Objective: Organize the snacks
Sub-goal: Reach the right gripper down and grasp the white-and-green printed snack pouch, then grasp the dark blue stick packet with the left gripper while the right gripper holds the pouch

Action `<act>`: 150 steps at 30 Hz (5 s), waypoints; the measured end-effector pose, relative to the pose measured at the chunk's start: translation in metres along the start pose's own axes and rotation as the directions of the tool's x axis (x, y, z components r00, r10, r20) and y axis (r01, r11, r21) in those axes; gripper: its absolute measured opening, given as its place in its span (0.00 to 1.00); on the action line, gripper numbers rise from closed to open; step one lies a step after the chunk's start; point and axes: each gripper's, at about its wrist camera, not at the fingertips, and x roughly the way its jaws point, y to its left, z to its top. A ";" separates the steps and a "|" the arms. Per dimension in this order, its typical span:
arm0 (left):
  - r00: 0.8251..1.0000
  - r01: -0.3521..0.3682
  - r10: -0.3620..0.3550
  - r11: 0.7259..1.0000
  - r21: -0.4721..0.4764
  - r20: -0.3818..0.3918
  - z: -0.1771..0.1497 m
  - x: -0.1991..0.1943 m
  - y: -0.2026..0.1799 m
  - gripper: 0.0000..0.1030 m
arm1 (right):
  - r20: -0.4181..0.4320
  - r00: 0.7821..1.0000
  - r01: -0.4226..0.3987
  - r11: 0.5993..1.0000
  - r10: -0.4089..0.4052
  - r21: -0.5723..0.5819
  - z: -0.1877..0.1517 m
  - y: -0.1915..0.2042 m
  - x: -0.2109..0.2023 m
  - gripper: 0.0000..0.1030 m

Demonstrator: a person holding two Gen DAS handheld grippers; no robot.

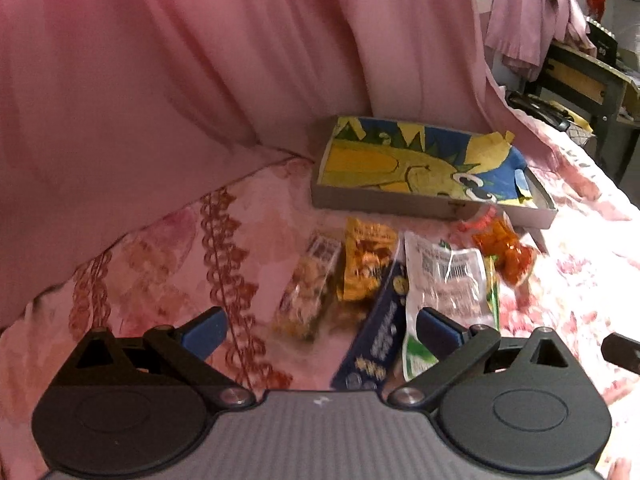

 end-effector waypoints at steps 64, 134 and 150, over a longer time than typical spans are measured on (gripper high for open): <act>0.937 0.345 -0.290 0.850 0.398 -0.193 -0.027 0.061 -0.043 0.71 | -0.277 0.889 -0.326 0.929 0.364 0.174 0.037 0.040 0.142 0.95; 0.985 0.162 -0.141 0.950 0.267 -0.097 -0.016 0.071 -0.042 0.20 | -0.056 0.998 -0.031 0.917 0.009 -0.398 -0.027 0.084 0.088 0.42; 0.979 0.192 -0.177 0.968 0.160 -0.104 -0.017 0.057 -0.031 0.10 | -0.017 1.000 -0.011 0.928 0.004 -0.372 -0.028 0.077 0.071 0.42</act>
